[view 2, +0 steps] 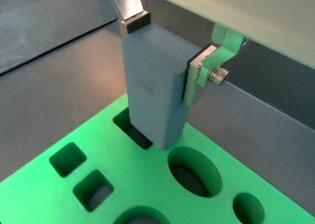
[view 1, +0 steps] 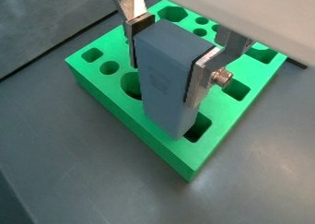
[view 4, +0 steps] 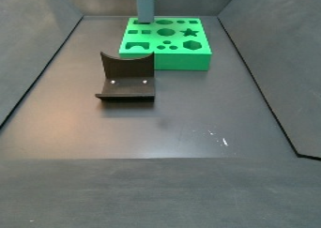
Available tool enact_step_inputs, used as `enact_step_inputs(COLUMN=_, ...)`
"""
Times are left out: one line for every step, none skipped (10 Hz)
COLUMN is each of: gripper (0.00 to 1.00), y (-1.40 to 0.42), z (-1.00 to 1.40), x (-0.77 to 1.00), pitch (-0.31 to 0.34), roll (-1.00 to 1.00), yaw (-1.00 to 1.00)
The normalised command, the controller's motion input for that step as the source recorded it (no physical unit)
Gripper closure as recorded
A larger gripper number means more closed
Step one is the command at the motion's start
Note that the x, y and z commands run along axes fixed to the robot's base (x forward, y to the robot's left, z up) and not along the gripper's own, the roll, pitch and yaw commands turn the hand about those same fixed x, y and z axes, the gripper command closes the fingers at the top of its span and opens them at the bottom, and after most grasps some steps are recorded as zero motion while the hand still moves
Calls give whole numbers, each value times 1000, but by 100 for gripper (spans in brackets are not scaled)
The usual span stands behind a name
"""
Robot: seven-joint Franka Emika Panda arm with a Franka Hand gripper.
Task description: Insert the rectangle object.
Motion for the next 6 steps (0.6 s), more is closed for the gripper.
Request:
enact_step_inputs(gripper=100, y=20, z=-451, x=283, pitch=86, roll=170, yaw=0)
enact_step_inputs(gripper=100, y=143, z=-434, x=149, pitch=67, roll=136, yaw=0)
enact_step_inputs(gripper=100, y=154, z=-409, x=137, pitch=81, roll=150, yaw=0)
enact_step_inputs(gripper=100, y=154, z=-437, x=206, pitch=87, roll=164, yaw=0)
enact_step_inputs(gripper=100, y=74, z=-460, x=149, pitch=46, roll=173, yaw=0)
enact_step_inputs(gripper=100, y=0, z=-591, x=71, pitch=0, roll=153, yaw=0)
